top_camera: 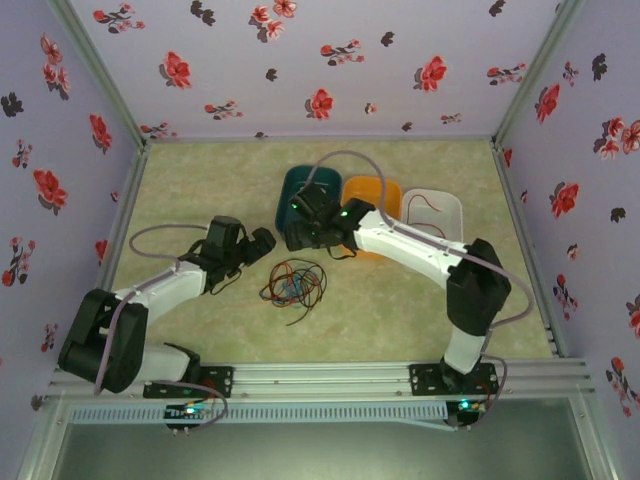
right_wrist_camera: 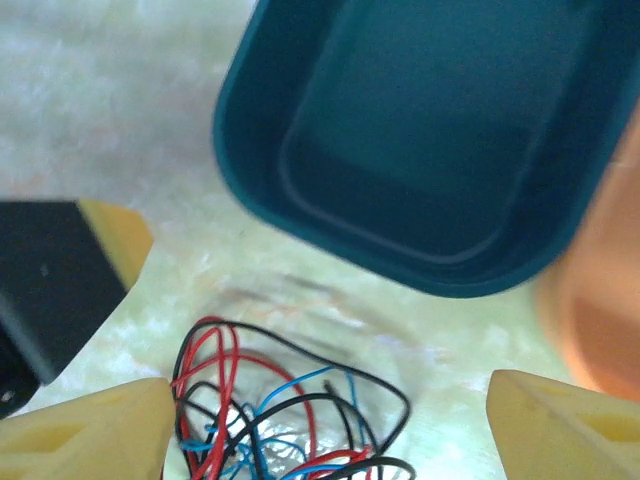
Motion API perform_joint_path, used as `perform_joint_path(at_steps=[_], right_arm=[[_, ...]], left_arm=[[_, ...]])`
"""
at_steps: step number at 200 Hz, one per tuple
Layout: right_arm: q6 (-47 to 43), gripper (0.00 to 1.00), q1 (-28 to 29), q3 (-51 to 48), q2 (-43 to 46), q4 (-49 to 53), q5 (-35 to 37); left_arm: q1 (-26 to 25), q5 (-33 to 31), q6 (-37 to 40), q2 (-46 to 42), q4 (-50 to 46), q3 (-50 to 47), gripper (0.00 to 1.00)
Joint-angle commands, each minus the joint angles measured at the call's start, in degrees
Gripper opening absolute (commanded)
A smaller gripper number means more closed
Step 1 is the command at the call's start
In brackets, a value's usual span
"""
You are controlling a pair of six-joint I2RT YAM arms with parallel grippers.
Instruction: Untangle the cables
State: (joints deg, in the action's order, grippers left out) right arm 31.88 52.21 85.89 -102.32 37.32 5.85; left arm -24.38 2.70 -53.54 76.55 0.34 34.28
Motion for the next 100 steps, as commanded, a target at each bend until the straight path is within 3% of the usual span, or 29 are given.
perform_joint_path(at_steps=[1,48,100], right_arm=[[-3.16,0.78,1.7,4.92,-3.67,5.96,-4.01],[-5.29,0.57,3.68,14.65,-12.1,15.17,-4.29],[-6.04,0.46,5.09,21.99,-18.43,21.73,-3.69]], left_arm=[[-0.15,-2.54,-1.42,0.18,-1.83,-1.03,1.0],[0.42,-5.24,-5.15,-0.92,-0.91,-3.56,1.0],[1.41,-6.0,-5.9,-2.63,-0.73,-5.19,1.0]])
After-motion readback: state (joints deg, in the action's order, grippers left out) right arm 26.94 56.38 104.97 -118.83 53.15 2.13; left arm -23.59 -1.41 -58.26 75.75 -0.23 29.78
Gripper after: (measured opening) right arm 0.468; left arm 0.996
